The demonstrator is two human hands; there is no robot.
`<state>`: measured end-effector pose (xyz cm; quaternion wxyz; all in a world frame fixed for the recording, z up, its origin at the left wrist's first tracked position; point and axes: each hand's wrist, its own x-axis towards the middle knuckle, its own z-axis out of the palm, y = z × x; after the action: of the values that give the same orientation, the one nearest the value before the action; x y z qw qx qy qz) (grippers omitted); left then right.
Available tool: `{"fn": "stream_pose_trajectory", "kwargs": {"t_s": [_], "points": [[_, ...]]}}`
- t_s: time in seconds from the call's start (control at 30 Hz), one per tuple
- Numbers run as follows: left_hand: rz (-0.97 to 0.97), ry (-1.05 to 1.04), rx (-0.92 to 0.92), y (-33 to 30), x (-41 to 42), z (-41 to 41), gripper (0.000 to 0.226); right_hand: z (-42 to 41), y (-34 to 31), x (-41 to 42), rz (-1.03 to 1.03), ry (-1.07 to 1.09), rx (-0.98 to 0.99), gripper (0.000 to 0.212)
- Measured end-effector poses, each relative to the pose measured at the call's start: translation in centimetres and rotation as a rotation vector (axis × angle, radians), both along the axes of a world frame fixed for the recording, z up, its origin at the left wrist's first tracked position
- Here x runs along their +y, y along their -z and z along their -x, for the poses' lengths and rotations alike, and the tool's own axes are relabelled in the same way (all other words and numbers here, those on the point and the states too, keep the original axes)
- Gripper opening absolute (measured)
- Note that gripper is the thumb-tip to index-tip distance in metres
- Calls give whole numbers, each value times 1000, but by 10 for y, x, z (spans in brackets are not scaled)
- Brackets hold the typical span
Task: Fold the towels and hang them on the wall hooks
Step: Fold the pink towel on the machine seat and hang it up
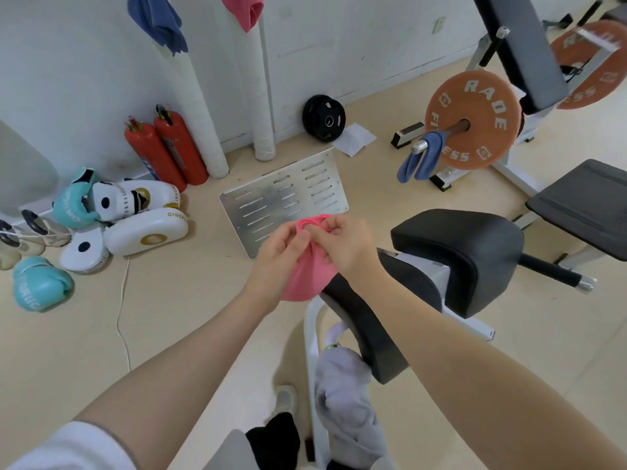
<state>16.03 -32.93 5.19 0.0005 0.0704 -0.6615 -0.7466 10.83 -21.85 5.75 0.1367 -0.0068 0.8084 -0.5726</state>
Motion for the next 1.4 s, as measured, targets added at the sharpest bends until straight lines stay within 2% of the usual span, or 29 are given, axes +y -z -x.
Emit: {"fn": "stream_pose_trajectory", "kwargs": {"t_s": [0.1,0.17,0.23,0.3,0.4,0.47,0.6,0.7,0.77,0.87,0.97,1.1,1.17,1.3,1.37,1.4], "points": [[136,-6,35,1,13,-7,21,-10,-9,23,-63,-99,31,28],[187,-112,44,-3,18,-9,28,-18,-18,43,-235,-295,96,27],[153,-234,60,-15,23,-7,29,-19,-24,66,-442,-482,125,41],[153,-305,70,-23,25,-7,27,-19,-28,86,-587,-584,141,40],[221,-405,40,-20,33,-16,26,-18,-30,107,-818,-621,428,37],[245,-456,-10,-11,43,-25,24,-18,-31,116,-879,-576,548,36],[264,-466,-49,-1,66,-38,23,-22,-25,132,-727,-482,498,34],[283,-484,-26,-4,79,-45,22,-29,-24,139,-472,-413,385,47],[307,-483,-16,-7,83,-48,22,-27,-23,143,-382,-336,300,48],[338,-478,-2,-12,88,-51,24,-22,-25,146,-461,-407,225,37],[326,-534,2,-15,89,-49,25,-20,-34,143,-554,-495,279,32],[278,-569,-61,-11,78,-40,24,-16,-34,139,-567,-539,385,25],[235,-585,-81,-8,69,-33,23,-9,-29,136,-436,-498,352,16],[174,-564,-107,-8,54,-13,18,11,-20,120,-26,-297,66,15],[177,-548,-105,-11,47,0,17,21,-18,109,70,-217,33,14],[166,-551,-87,-14,44,6,16,27,-20,103,75,-207,39,19]]}}
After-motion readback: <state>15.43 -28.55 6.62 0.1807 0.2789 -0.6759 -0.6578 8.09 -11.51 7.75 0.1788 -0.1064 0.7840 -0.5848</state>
